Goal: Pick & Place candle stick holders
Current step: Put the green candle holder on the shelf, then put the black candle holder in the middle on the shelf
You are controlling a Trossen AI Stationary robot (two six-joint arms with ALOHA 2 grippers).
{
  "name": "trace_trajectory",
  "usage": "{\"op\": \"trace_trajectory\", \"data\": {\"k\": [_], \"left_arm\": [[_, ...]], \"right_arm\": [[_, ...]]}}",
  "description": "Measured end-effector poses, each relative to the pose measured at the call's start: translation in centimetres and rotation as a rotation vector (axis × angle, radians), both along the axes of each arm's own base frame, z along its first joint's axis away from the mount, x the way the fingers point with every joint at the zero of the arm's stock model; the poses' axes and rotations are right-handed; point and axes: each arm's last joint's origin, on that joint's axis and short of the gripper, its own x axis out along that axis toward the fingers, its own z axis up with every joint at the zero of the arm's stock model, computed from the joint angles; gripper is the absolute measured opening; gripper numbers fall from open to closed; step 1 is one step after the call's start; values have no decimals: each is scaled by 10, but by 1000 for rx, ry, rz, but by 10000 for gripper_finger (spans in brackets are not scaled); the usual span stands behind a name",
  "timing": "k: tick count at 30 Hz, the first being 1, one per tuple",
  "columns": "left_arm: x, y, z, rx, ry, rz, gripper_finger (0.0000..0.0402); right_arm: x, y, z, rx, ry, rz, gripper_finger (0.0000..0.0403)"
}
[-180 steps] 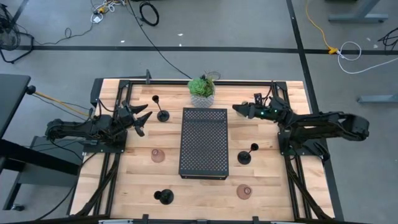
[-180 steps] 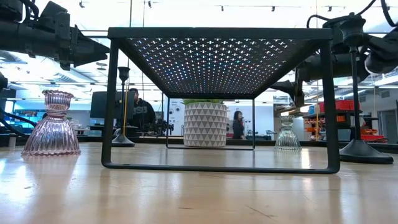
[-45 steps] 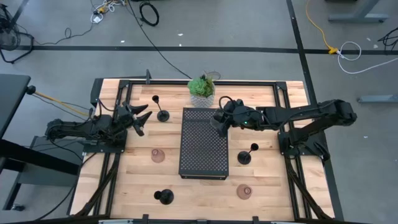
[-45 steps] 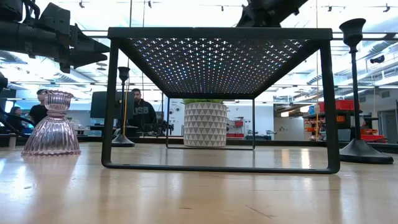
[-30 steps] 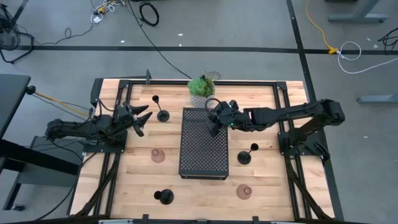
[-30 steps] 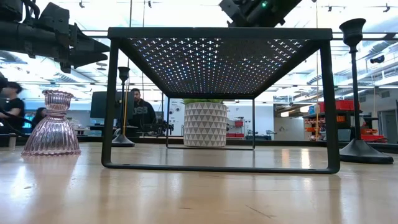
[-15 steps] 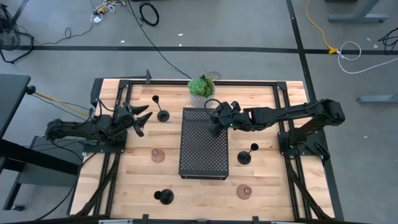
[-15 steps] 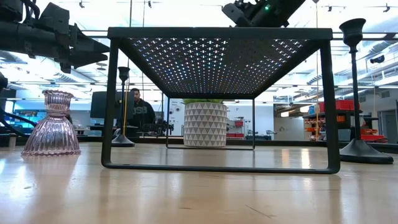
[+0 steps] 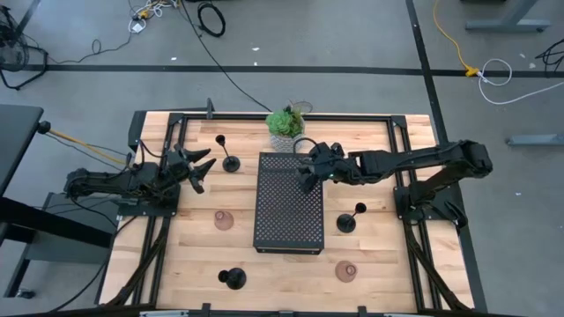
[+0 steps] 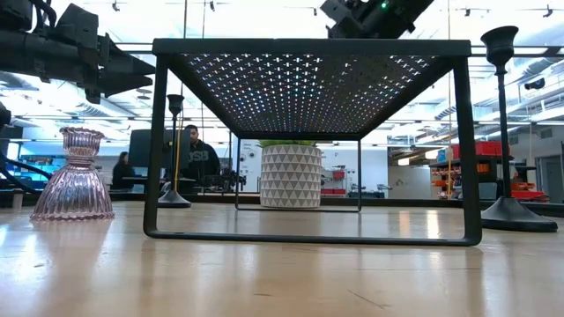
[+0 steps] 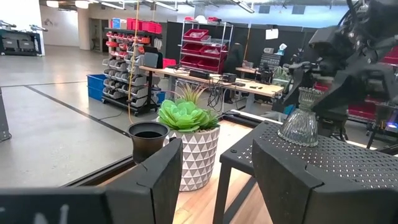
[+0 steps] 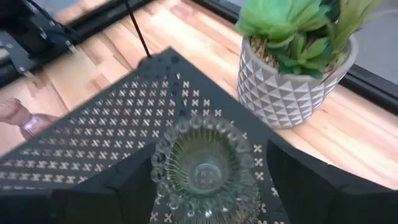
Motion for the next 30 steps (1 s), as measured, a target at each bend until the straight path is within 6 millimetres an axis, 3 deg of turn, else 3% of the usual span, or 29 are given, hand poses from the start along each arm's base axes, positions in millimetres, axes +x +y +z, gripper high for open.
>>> {"op": "trace_trajectory", "data": {"k": [9,15,20,30], "left_arm": [[0,0,0,0,0,0,197],[0,0,0,1,1,0,197],[0,0,0,0,1,0,197],[0,0,0,2,1,0,197]], "right_arm": [[-31,-1,28,2,-16,23,234],[-54,3,51,114,-106,113,211],[-70,10,50,258,-41,174,197],[-118,38,53,729,158,266,151]]}}
